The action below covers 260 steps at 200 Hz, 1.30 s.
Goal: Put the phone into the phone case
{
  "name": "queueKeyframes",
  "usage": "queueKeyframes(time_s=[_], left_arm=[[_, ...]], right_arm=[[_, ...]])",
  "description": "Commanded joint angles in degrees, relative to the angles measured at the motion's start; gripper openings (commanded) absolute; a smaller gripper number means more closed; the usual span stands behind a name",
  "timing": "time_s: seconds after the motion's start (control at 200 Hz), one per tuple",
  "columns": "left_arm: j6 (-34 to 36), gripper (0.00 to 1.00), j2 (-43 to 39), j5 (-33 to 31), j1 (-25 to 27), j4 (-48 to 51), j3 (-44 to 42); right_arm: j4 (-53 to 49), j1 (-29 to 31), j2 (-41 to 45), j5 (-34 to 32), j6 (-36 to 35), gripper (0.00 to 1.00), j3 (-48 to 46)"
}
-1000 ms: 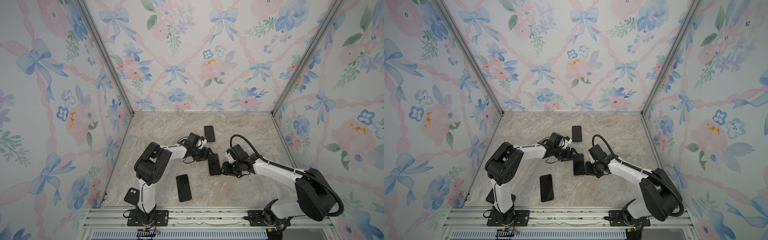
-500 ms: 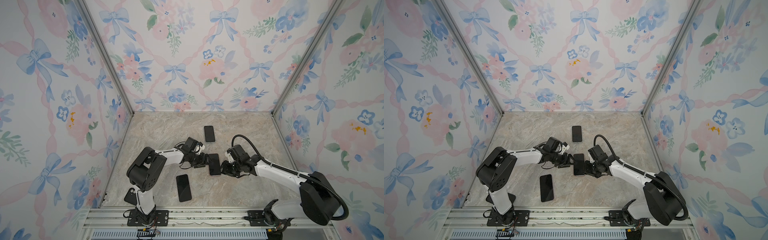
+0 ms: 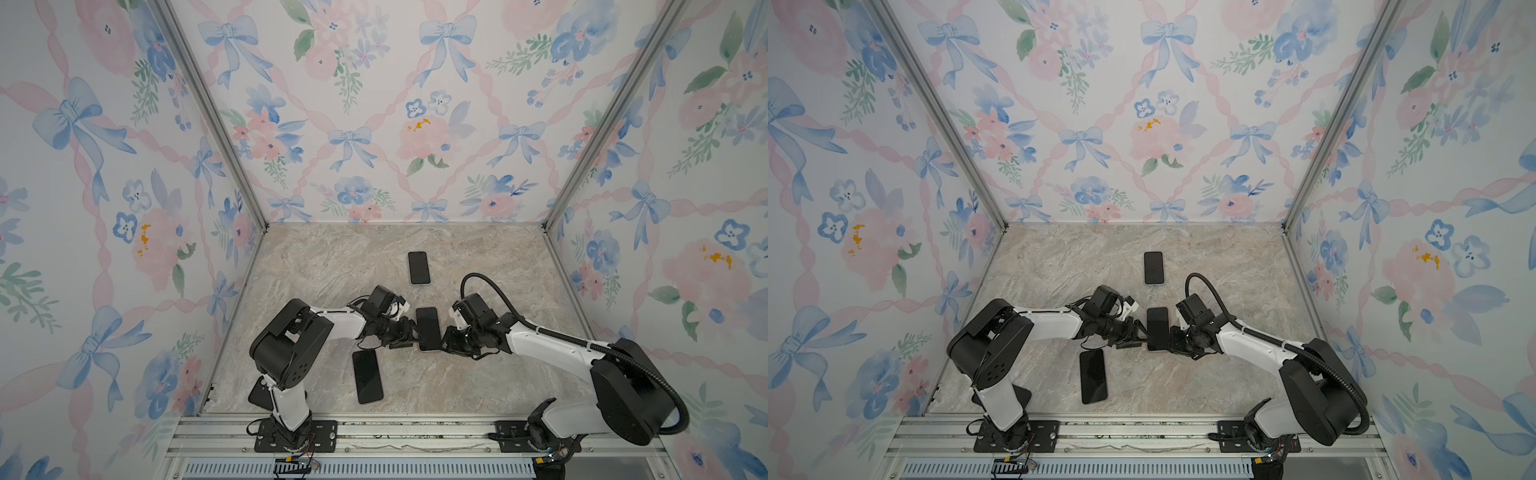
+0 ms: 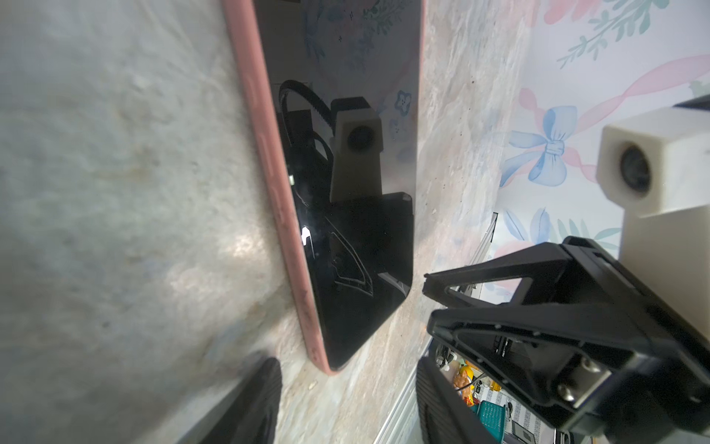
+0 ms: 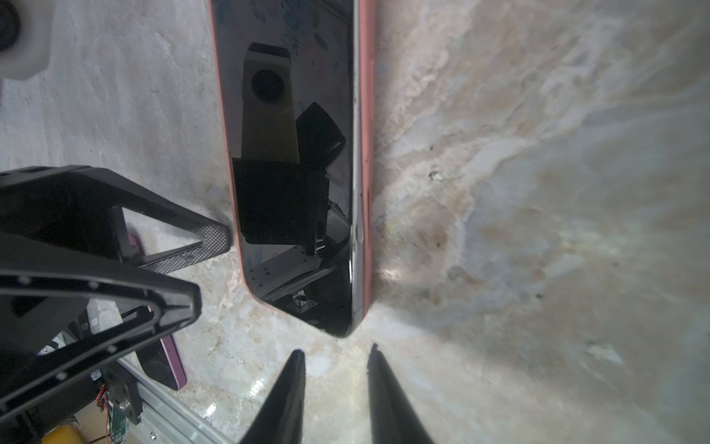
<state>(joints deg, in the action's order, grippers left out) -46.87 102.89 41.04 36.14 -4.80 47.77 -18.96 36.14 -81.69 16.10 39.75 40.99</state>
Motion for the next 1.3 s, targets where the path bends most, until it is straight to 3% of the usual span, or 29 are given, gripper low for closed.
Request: queueKeyframes(time_s=[0.0,0.63,1.295], left_arm=[[-0.59,0.56,1.34,0.86,0.25,-1.57,-0.65],[-0.17,0.53,3.45,1.42,0.07,-2.67,-0.22],[-0.2,0.5,4.19,1.55,0.07,-3.15,-0.04]], right_arm=[[1.65,-0.11,-1.23,0.43,-0.96,0.29,-0.31],[2.6,-0.54,-4.51,1.7,-1.96,0.11,-0.15],[4.28,-0.11,-7.86,1.51,-1.56,0.09,-0.21]])
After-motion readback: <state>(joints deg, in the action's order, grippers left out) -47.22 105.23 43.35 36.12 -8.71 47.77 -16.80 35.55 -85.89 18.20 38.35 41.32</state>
